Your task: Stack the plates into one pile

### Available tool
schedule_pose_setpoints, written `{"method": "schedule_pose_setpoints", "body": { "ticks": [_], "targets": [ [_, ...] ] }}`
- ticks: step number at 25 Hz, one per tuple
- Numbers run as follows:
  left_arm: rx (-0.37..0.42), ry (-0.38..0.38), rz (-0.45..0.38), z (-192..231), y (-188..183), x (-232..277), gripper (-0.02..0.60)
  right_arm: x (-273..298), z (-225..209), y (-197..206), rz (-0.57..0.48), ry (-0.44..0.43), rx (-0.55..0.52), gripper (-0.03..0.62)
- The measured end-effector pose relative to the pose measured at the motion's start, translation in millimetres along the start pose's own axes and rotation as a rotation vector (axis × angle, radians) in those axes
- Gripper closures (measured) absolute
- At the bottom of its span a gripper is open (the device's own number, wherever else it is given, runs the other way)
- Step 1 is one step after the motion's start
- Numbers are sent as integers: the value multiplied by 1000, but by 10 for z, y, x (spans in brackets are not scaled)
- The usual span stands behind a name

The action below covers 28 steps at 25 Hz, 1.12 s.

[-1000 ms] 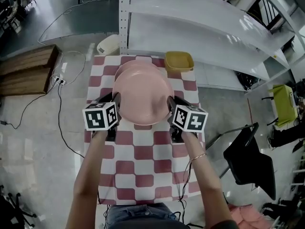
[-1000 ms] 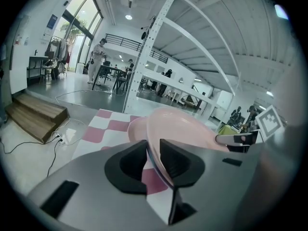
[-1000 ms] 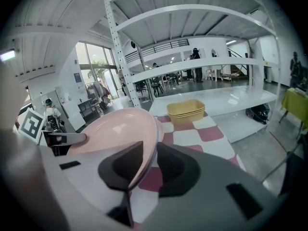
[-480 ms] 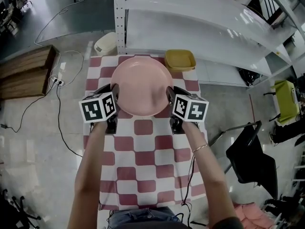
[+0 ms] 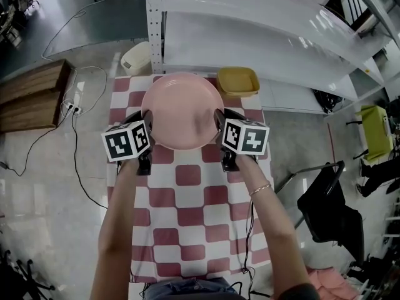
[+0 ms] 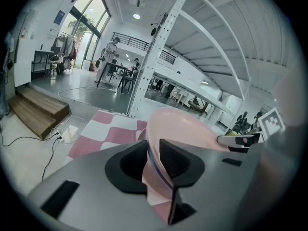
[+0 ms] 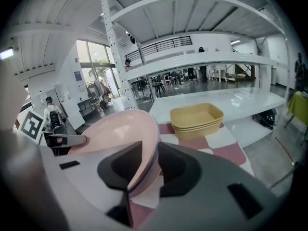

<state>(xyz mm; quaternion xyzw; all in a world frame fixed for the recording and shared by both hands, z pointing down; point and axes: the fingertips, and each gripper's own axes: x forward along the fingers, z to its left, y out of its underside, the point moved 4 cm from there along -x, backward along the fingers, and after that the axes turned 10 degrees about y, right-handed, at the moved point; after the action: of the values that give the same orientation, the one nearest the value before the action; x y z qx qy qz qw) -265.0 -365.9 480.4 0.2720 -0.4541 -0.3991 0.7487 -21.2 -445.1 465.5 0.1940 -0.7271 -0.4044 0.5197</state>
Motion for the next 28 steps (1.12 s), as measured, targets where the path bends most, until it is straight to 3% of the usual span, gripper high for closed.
{"method": "schedule_pose_setpoints", "body": {
  "ticks": [13, 28],
  "targets": [
    [51, -33, 57, 116, 132, 235, 488, 300, -94, 202, 38, 7, 7, 497],
    [46, -49, 62, 169, 207, 314, 485, 384, -111, 294, 35, 19, -54, 497]
  ]
}}
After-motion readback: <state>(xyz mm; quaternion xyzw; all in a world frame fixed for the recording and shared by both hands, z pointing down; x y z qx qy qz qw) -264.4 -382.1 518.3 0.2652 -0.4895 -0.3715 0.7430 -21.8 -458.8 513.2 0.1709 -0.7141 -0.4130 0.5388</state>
